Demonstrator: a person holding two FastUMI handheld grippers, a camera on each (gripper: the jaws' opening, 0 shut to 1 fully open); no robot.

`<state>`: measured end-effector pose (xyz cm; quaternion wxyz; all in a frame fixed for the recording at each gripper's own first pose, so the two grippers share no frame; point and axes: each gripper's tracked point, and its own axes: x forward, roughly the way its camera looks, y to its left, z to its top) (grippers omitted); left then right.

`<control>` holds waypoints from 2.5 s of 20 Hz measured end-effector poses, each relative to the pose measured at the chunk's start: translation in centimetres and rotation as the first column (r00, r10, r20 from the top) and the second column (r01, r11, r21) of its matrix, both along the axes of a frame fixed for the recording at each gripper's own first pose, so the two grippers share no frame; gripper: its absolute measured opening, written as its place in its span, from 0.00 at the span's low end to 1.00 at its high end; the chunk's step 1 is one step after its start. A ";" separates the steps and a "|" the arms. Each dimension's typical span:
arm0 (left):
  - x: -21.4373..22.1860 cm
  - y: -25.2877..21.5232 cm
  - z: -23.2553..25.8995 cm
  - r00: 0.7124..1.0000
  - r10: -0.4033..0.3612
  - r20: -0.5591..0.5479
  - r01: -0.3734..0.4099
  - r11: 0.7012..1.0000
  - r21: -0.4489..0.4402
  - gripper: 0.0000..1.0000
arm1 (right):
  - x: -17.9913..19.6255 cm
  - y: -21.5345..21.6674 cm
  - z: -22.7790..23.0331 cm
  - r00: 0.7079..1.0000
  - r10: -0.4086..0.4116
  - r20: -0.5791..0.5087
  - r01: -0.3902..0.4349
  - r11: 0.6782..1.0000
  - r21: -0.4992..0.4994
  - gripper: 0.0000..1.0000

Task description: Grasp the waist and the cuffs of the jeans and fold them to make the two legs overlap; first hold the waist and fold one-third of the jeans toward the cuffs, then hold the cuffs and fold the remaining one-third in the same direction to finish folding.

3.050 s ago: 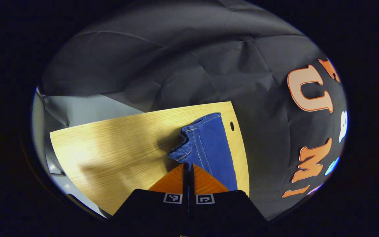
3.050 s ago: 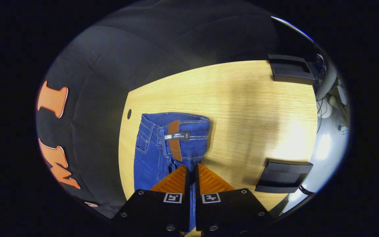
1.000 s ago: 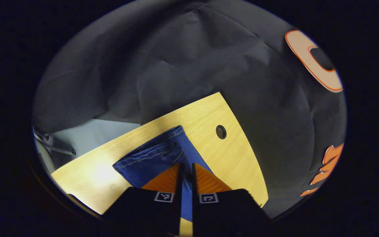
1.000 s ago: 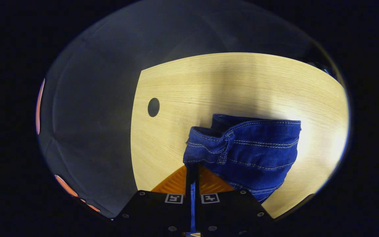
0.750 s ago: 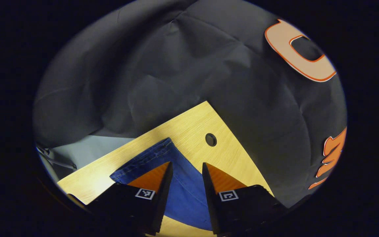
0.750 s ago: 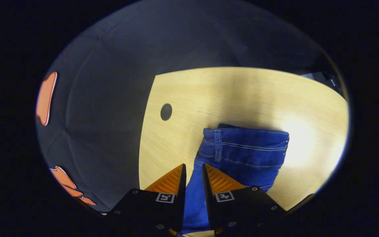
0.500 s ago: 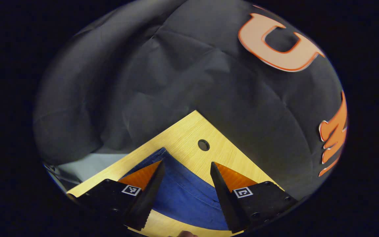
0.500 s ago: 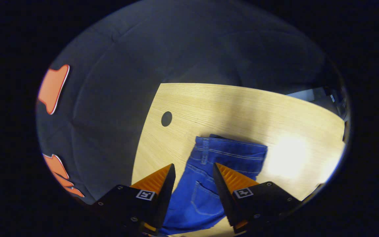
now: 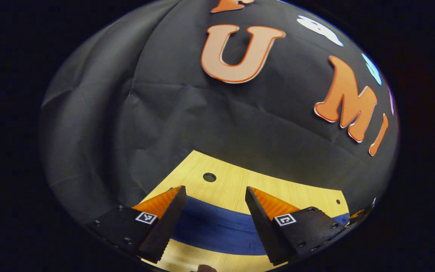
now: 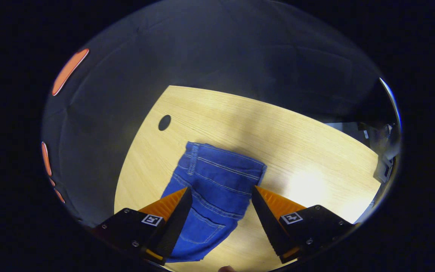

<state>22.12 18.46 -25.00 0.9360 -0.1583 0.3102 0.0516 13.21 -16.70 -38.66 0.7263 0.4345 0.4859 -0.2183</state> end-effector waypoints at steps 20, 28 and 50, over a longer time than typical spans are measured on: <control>0.7 -1.0 1.7 0.983 -0.149 0.104 0.134 0.981 0.138 0.97 | 0.6 0.6 -3.3 1.000 -0.025 0.001 0.025 1.000 0.008 0.16; 0.4 -1.9 1.7 0.977 -0.182 0.107 0.171 0.979 0.109 0.97 | 1.3 1.2 2.6 0.993 0.001 0.121 0.001 1.000 -0.016 0.16; -0.1 -0.3 1.9 0.973 -0.193 0.130 0.176 0.975 0.133 0.97 | 1.5 15.9 22.5 0.751 0.545 0.373 -0.339 0.803 -0.490 0.16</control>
